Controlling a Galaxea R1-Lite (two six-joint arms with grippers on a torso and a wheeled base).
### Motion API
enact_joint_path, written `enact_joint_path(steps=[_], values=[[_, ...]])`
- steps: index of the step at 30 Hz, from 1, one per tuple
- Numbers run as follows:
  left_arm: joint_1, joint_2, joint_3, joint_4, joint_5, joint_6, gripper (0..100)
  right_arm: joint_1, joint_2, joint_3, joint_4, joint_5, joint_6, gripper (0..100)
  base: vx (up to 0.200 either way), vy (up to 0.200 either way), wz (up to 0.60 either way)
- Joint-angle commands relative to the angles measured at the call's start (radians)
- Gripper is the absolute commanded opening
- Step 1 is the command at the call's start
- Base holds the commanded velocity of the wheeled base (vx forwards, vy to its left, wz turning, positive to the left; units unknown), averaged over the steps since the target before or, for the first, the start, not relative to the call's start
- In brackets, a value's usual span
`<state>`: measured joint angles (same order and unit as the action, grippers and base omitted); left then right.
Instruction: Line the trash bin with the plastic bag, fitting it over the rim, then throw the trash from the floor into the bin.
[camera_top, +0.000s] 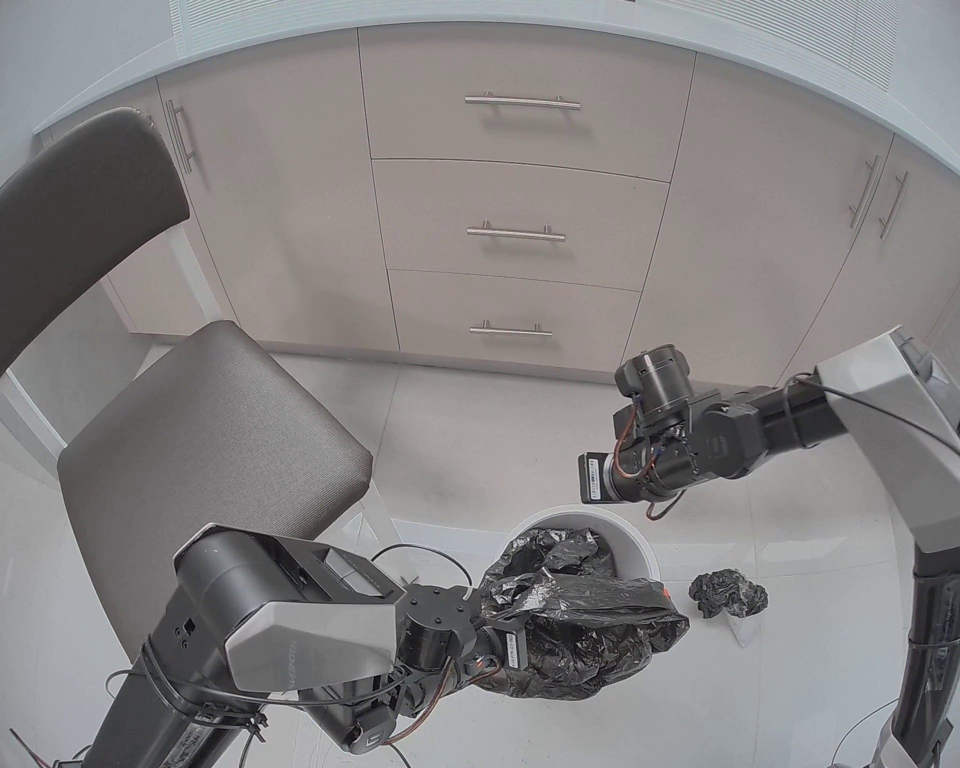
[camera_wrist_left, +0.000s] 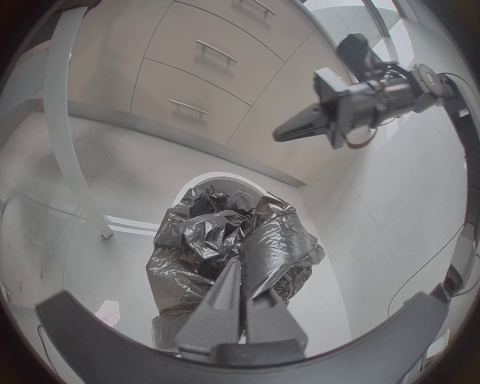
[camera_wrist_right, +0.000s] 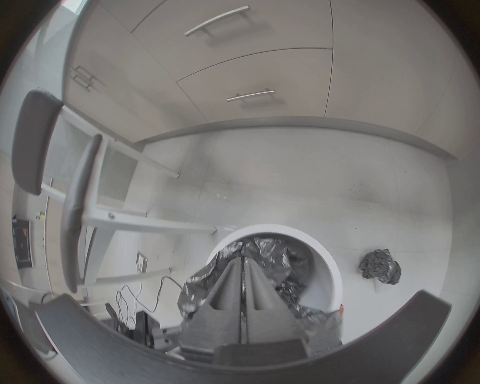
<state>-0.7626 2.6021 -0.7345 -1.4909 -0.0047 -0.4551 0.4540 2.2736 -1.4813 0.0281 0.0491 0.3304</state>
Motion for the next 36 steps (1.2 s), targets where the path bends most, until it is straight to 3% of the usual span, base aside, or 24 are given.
enact_joint_path(steps=[1,5,11,12,16,22,36], values=[[0.0,0.0,0.003,0.0,0.002,0.0,0,0.008,-0.252,0.26,-0.007,-0.002,-0.111,0,0.0,0.0,0.0],[0.0,0.0,0.0,0.0,0.0,0.0,0,0.008,-0.281,0.404,-0.042,0.0,-0.172,0,0.0,0.0,0.0],[0.0,0.001,-0.003,0.0,0.0,0.0,0,0.034,-0.295,0.605,-0.313,-0.063,-0.229,0,0.0,0.0,0.0],[0.0,0.001,-0.003,0.0,0.0,0.0,0,0.034,-0.29,0.633,-0.344,-0.072,-0.255,100,0.0,0.0,0.0],[0.0,0.001,-0.002,0.0,0.0,0.0,0,0.037,-0.273,0.731,-0.439,-0.089,-0.314,100,0.0,0.0,0.0],[-0.001,0.0,0.001,0.0,0.0,-0.002,0,0.048,-0.227,0.837,-0.622,-0.117,-0.326,100,0.0,0.0,0.0],[-0.001,0.0,0.001,0.003,0.008,-0.002,0,0.146,-0.217,0.935,-0.657,-0.23,-0.326,100,0.0,0.0,0.0]])
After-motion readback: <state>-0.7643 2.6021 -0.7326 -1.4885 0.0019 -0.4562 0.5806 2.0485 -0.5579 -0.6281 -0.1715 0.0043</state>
